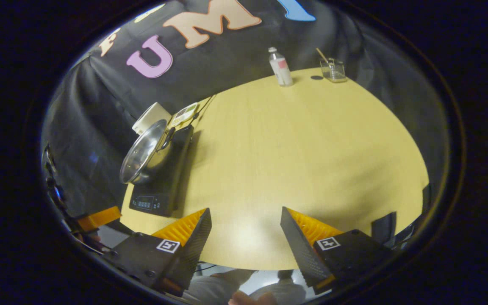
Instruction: First push the handle of the pot to place it horizontally, then grasp the pot with both hands and set it on the induction cooktop.
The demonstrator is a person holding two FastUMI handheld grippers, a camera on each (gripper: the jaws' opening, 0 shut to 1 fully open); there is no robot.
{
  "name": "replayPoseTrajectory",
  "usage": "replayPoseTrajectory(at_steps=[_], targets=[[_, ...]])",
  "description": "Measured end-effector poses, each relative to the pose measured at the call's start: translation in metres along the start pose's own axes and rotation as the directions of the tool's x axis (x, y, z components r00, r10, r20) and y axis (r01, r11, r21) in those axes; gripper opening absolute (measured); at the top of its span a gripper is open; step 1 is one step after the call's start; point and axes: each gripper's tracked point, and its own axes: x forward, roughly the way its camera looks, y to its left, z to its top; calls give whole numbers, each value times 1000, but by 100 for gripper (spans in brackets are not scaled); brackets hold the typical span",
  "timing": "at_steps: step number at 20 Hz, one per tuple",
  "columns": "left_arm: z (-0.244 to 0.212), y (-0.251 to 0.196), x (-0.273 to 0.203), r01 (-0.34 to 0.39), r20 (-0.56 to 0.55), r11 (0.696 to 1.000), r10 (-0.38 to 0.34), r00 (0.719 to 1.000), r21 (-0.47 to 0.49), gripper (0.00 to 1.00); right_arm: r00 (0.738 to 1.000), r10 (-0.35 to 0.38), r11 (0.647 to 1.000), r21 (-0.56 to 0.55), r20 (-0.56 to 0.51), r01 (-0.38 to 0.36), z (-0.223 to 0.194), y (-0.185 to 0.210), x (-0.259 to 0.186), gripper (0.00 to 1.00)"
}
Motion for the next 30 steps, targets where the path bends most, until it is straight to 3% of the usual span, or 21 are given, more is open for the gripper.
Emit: replayPoseTrajectory(at_steps=[1, 2, 3, 4, 5, 6, 7, 12, 13, 15, 17, 18, 19, 20, 22, 23, 24, 25, 27, 28, 30], targets=[[10, -8, -5, 8, 28, 1000, -8, 1000, 19, 92, 1000, 4, 1000, 4, 22, -4, 9, -1, -9, 100], [19, -13, -9, 12, 48, 999, -14, 999, 32, 92, 999, 10, 1000, 12, 48, -10, 20, -1, -18, 100], [33, -22, -13, 27, 71, 999, -29, 997, 29, 92, 997, 13, 1000, 14, 72, -14, 32, -1, -27, 94], [49, -32, -17, 50, 108, 999, -51, 993, 13, 92, 995, 13, 1000, 11, 102, -14, 46, -1, -35, 94], [67, -41, -22, 74, 141, 997, -71, 987, -11, 92, 991, 15, 1000, 4, 133, -15, 61, 2, -44, 100], [83, -47, -30, 82, 169, 996, -76, 983, -28, 92, 987, 20, 1000, -3, 161, -20, 76, 6, -57, 93], [98, -52, -39, 91, 206, 995, -81, 975, -37, 92, 980, 32, 999, -14, 195, -30, 92, 13, -69, 93], [177, -90, -100, 153, 413, 987, -156, 897, 41, 90, 926, 84, 995, -76, 367, -60, 173, 53, -142, 100], [191, -92, -113, 151, 446, 987, -158, 881, 53, 90, 909, 96, 994, -91, 405, -65, 189, 63, -160, 92], [220, -93, -134, 146, 512, 987, -156, 845, 61, 90, 868, 121, 989, -131, 482, -66, 217, 83, -195, 92], [252, -103, -164, 166, 590, 984, -175, 788, 71, 90, 814, 142, 984, -173, 563, -52, 237, 101, -236, 92], [266, -107, -179, 172, 629, 982, -184, 755, 81, 90, 783, 152, 980, -194, 603, -41, 247, 111, -257, 100], [277, -110, -193, 172, 666, 981, -191, 721, 95, 85, 754, 163, 976, -217, 637, -28, 255, 117, -274, 92], [286, -111, -206, 161, 698, 980, -195, 689, 114, 90, 713, 180, 970, -245, 678, -12, 262, 123, -293, 92], [298, -109, -226, 102, 756, 984, -178, 630, 147, 89, 614, 191, 958, -281, 766, 53, 277, 122, -323, 92], [301, -111, -236, 62, 779, 982, -178, 601, 177, 84, 566, 196, 955, -288, 801, 76, 280, 120, -338, 99], [306, -117, -248, 29, 806, 977, -192, 560, 213, 84, 529, 198, 954, -286, 825, 89, 280, 119, -349, 92], [311, -125, -261, 12, 831, 970, -216, 513, 244, 84, 504, 192, 957, -275, 842, 95, 278, 115, -359, 92], [308, -153, -278, 55, 843, 950, -299, 447, 307, 89, 505, 165, 964, -247, 847, 98, 271, 107, -363, 96], [303, -165, -281, 91, 835, 942, -330, 439, 324, 84, 513, 156, 967, -237, 844, 96, 267, 103, -363, 99], [300, -170, -273, 124, 815, 936, -347, 464, 329, 89, 500, 140, 970, -220, 855, 105, 271, 98, -367, 99]])
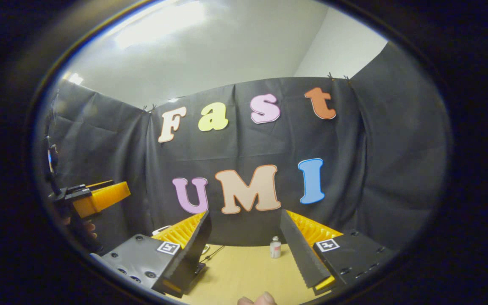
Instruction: First push the handle of the pot to place it horizontally, then grasp the pot with both hands and set it on the induction cooktop.
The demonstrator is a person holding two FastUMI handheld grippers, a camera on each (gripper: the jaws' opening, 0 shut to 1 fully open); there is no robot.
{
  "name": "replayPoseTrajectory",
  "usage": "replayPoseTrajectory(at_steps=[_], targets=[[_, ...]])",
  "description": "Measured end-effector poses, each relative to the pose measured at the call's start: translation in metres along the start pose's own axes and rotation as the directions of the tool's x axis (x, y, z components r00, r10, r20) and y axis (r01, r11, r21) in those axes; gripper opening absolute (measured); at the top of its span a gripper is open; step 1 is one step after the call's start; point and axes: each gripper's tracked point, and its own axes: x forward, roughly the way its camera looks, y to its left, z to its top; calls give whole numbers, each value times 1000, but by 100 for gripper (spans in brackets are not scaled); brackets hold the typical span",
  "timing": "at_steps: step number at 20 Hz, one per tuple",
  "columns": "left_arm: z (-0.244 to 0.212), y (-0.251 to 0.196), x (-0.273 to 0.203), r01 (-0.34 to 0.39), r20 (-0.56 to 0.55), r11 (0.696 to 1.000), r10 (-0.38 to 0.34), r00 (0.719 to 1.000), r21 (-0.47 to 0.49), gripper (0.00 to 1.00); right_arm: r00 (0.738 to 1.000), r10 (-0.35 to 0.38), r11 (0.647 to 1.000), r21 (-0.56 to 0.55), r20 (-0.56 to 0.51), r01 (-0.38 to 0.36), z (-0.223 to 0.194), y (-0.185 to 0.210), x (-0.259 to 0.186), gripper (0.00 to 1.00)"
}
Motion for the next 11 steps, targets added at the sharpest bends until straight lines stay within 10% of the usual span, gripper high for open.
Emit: replayPoseTrajectory(at_steps=[11], targets=[[-7, 13, 1, 6, -37, 998, -4, 999, 58, 92, 1000, -5, 1000, 13, 0, 5, -12, 5, -4, 93]])
